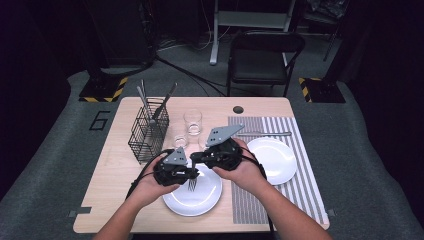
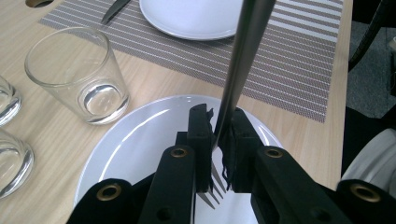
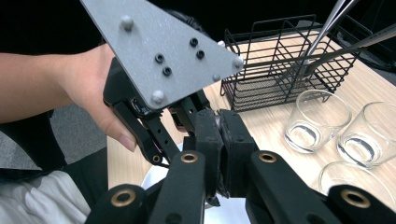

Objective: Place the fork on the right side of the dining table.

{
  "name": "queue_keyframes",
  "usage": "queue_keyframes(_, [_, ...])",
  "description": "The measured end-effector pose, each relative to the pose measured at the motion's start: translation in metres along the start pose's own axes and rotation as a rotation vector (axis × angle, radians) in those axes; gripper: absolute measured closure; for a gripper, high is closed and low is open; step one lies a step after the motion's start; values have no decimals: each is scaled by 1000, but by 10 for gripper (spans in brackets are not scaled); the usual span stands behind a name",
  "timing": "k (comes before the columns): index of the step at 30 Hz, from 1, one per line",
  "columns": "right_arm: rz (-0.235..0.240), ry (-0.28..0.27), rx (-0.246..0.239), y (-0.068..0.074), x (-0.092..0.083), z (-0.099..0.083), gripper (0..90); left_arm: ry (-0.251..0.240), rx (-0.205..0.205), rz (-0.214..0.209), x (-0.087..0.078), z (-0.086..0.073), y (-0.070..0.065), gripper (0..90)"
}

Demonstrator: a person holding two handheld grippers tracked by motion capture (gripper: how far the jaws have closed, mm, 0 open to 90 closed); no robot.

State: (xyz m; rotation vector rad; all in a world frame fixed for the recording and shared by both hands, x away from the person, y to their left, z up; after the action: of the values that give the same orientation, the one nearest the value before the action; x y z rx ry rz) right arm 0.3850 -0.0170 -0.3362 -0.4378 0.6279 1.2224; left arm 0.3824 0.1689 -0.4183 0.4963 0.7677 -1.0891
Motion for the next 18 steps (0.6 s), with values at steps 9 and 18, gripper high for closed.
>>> queue_keyframes(9, [4, -13, 33, -5, 2, -5, 873, 3, 5, 6, 3, -2, 0, 834])
queue_keyframes(18, [44, -47, 93, -14, -3, -17, 871, 14, 14, 1, 1, -2, 0, 838])
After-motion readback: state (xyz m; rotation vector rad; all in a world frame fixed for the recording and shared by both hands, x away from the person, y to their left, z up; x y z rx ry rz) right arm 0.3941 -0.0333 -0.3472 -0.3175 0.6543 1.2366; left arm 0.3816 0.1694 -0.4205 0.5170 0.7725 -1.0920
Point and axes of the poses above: each handheld gripper's, and its own axes: x roughly forward along the jaws, z roughly out of its top, y roughly to its left, the point moved 1 cm from there along x, roughly forward along the jaws, and after that the axes turned 8 degrees about y, right-handed, at the moved point
